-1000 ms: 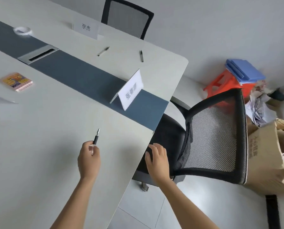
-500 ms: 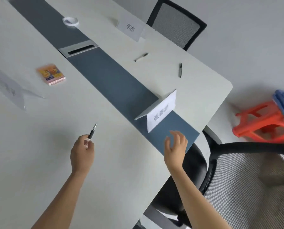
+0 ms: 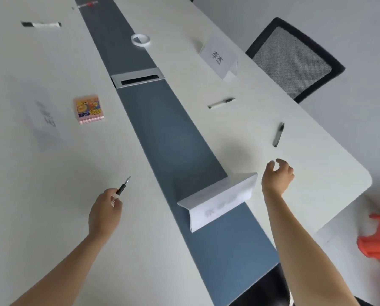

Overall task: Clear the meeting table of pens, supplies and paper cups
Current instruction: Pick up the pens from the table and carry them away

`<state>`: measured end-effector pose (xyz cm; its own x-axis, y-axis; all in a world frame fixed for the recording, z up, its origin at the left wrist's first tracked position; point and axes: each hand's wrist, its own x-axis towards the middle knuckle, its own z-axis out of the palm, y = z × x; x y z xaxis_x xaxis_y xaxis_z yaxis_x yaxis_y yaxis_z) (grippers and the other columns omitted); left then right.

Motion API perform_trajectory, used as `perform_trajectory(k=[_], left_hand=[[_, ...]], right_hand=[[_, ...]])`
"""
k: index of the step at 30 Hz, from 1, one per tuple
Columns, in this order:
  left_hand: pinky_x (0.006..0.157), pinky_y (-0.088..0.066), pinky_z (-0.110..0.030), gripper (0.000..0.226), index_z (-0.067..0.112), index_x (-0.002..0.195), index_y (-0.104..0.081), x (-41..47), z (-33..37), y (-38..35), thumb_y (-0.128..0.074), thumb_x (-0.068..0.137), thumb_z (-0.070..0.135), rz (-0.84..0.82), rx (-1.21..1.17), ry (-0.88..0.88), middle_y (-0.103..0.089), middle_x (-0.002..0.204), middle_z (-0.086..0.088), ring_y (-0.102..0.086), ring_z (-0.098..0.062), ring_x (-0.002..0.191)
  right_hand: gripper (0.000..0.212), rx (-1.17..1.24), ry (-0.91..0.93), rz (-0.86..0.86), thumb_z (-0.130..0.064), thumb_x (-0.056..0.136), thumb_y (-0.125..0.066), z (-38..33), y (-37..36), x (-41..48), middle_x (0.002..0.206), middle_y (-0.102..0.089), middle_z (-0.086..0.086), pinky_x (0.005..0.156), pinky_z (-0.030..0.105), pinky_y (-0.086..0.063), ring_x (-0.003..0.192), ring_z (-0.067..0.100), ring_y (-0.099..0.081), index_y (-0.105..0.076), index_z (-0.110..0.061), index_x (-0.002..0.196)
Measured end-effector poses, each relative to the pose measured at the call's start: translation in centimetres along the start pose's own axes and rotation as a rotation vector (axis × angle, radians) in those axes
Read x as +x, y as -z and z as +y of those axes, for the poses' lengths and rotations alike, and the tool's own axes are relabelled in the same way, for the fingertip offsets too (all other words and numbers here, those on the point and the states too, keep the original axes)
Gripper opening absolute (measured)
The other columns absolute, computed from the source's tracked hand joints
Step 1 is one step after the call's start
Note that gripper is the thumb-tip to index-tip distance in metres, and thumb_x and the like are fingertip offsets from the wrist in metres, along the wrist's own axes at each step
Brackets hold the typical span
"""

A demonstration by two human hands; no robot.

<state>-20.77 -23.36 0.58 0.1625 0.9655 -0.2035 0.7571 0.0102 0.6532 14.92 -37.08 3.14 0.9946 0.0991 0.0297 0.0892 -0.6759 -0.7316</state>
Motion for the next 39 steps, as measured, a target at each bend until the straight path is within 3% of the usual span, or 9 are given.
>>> perform_trajectory(k=[7,13,17,24,28,31,34,37,39], left_hand=[[0.070,-0.034,-0.033,0.022,0.002,0.103,-0.058,4.8,1.8,-1.2,-0.044,0.086,0.000,0.025,0.067,-0.061,-0.059,0.094,-0.019,-0.048,-0.028,0.081],[0.058,-0.036,-0.038,0.019,-0.003,0.092,-0.061,7.6,1.4,-4.0,-0.047,0.082,-0.008,0.189,0.137,-0.189,-0.057,0.071,-0.025,-0.053,-0.043,0.073],[0.054,-0.044,-0.048,0.034,-0.002,0.086,-0.065,7.0,0.4,-5.2,-0.035,0.079,0.012,0.356,0.334,-0.376,-0.060,0.071,-0.025,-0.055,-0.046,0.067],[0.054,-0.043,-0.048,0.025,0.008,0.094,-0.050,7.5,0.0,-5.8,-0.033,0.078,0.016,0.390,0.392,-0.376,-0.057,0.073,-0.023,-0.032,-0.029,0.075],[0.054,-0.043,-0.048,0.026,0.009,0.096,-0.049,7.7,0.1,-5.9,-0.032,0.078,0.017,0.399,0.430,-0.360,-0.057,0.074,-0.023,-0.031,-0.029,0.075],[0.054,-0.042,-0.046,0.026,0.008,0.096,-0.050,7.6,0.0,-5.9,-0.032,0.078,0.017,0.391,0.446,-0.367,-0.056,0.073,-0.022,-0.031,-0.029,0.074],[0.053,-0.042,-0.044,0.026,0.009,0.095,-0.050,7.6,0.0,-6.0,-0.032,0.078,0.016,0.402,0.464,-0.363,-0.057,0.073,-0.020,-0.034,-0.030,0.072],[0.053,-0.042,-0.043,0.024,0.011,0.095,-0.049,7.6,0.1,-6.0,-0.033,0.078,0.017,0.407,0.463,-0.350,-0.057,0.072,-0.019,-0.032,-0.028,0.073],[0.053,-0.043,-0.042,0.024,0.012,0.095,-0.048,7.7,0.1,-6.0,-0.033,0.078,0.017,0.407,0.462,-0.351,-0.058,0.071,-0.018,-0.031,-0.026,0.073]], right_hand=[[0.046,-0.151,-0.128,-0.141,-0.024,0.091,-0.044,1.0,-3.7,6.5,0.138,-0.040,0.018,0.100,0.043,-0.033,0.127,0.034,-0.031,-0.038,-0.004,0.133],[0.049,-0.266,-0.111,-0.132,-0.029,0.091,-0.043,-1.1,-6.6,11.4,0.133,-0.044,0.023,0.094,0.041,-0.035,0.123,0.037,-0.035,-0.038,0.004,0.127],[0.054,-0.372,-0.158,-0.095,-0.035,0.091,-0.042,-2.3,-8.7,14.6,0.134,-0.040,0.021,0.098,0.044,-0.034,0.126,0.036,-0.031,-0.036,0.004,0.128],[0.039,-0.500,-0.268,-0.049,-0.016,0.090,-0.041,-2.5,-10.2,18.4,0.133,-0.040,0.023,0.098,0.046,-0.036,0.124,0.039,-0.036,-0.035,-0.003,0.127],[0.037,-0.563,-0.062,-0.014,-0.003,0.090,-0.039,-5.4,-13.1,18.7,0.134,-0.040,0.025,0.097,0.047,-0.037,0.125,0.038,-0.035,-0.036,0.005,0.126],[0.032,-0.385,0.109,-0.089,-0.002,0.092,-0.030,-10.5,-17.3,16.7,0.131,-0.045,0.023,0.092,0.045,-0.040,0.120,0.038,-0.045,-0.034,0.005,0.123],[0.016,-0.168,0.103,-0.193,-0.008,0.091,-0.028,-15.3,-21.1,14.3,0.122,-0.055,0.020,0.079,0.040,-0.043,0.101,0.036,-0.054,-0.033,-0.005,0.105],[0.044,-0.215,0.047,-0.337,-0.031,0.092,-0.040,-16.7,-23.1,13.4,0.122,-0.057,0.014,0.085,0.037,-0.043,0.107,0.033,-0.056,-0.031,-0.001,0.124],[0.048,-0.333,0.045,-0.358,-0.029,0.090,-0.044,-16.0,-23.8,13.3,0.123,-0.057,0.010,0.085,0.035,-0.043,0.112,0.031,-0.055,-0.035,-0.001,0.128]])
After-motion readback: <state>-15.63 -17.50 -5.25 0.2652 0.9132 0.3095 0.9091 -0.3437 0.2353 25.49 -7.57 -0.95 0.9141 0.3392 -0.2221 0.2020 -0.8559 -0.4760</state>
